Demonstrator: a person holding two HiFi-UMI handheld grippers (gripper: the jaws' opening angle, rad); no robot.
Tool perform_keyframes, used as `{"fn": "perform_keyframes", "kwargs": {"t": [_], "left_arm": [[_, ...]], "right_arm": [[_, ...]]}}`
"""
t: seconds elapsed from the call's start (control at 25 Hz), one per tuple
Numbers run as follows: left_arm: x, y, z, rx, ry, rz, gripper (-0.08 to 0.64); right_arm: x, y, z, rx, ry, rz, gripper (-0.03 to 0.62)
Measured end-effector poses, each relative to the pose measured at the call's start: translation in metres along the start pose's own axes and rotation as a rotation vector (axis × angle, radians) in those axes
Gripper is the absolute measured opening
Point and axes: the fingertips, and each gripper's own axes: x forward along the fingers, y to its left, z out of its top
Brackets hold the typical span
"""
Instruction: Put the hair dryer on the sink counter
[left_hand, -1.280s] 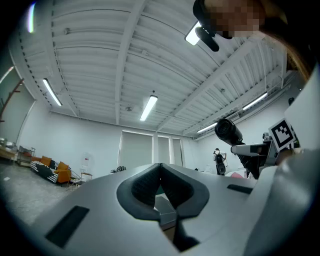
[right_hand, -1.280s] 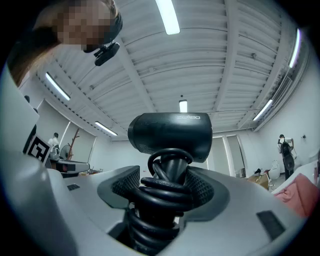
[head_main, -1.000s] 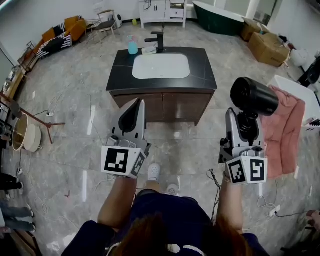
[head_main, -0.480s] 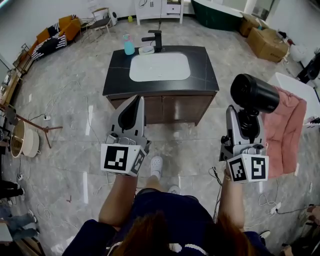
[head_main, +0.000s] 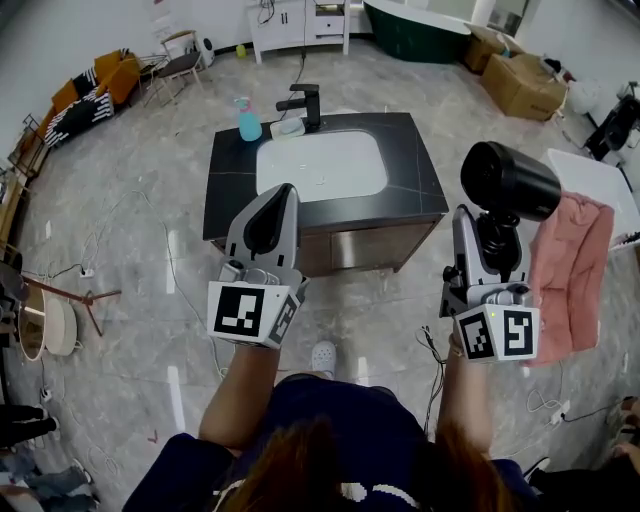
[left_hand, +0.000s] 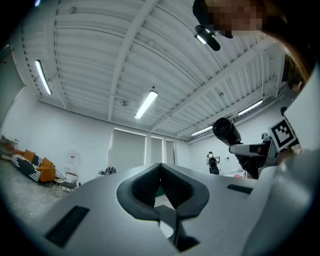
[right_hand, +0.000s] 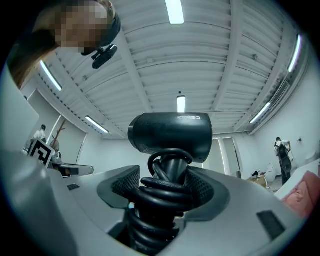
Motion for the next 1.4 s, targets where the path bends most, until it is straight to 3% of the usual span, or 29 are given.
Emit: {"fn": "perform_keyframes", "kwargs": {"t": [0.32, 0.76, 0.96, 1.4], "left_arm": [[0.052, 0.055, -0.022, -0.018, 0.011, -0.059, 0.018], [0.120, 0.098, -0.059, -0.030, 0.035, -0.022, 0.018], [0.182, 0.117, -0.077, -0.019, 0.041, 0.011, 0.018], [0.355, 0.132, -0.106, -0.009, 0.040, 0.078, 0.018]], "right_arm": [[0.070, 0.013, -0.026, 0.000, 0.005, -0.039, 0.296], [0.158, -0.008, -0.068, 0.016, 0.028, -0.007, 0.296], [0.222, -0.037, -0.095, 0.030, 0.034, 0.036, 0.296], [0.381, -0.144, -0.132, 0.052, 0.055, 0.120, 0.296]]}}
